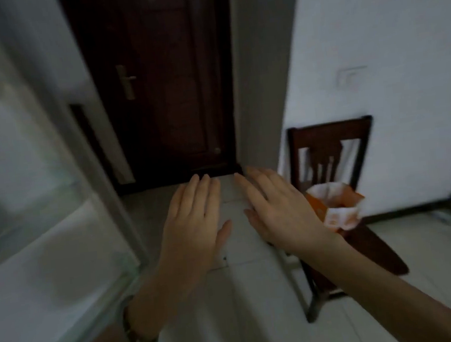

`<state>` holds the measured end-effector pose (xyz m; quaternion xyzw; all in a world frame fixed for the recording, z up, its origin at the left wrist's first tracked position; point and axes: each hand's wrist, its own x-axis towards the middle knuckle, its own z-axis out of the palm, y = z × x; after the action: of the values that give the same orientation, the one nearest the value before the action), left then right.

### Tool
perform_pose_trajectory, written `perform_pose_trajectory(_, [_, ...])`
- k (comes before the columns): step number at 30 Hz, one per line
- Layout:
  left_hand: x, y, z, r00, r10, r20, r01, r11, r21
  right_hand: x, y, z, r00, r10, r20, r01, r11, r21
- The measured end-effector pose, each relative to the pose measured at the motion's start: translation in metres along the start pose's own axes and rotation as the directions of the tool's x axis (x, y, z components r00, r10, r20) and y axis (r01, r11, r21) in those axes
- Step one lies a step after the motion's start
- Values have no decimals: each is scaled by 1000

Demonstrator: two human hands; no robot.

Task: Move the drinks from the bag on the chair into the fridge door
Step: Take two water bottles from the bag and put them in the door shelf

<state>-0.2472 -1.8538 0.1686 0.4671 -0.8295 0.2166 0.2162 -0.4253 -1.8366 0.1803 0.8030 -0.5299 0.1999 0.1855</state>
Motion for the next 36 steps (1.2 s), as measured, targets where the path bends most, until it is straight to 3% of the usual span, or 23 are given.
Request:
perform_pose_trajectory(9, [79,180,62,975,222,23,-213,956,-204,-119,159,-18,967,247,54,-235,957,-170])
perform_pose_trajectory(18, [132,332,116,956,241,170,-175,926,-334,-210,300,-27,930,358,85,-333,917,-220])
perform_pose_trajectory(29, [184,378,216,933,223,281,-132,941,-310,-219,410,44,903,396,167,-364,911,-193])
perform_pose_trajectory(36, [240,370,321,904,117,412,-5,965,-262,-190,506,128,898,336,283,-303,940,-153])
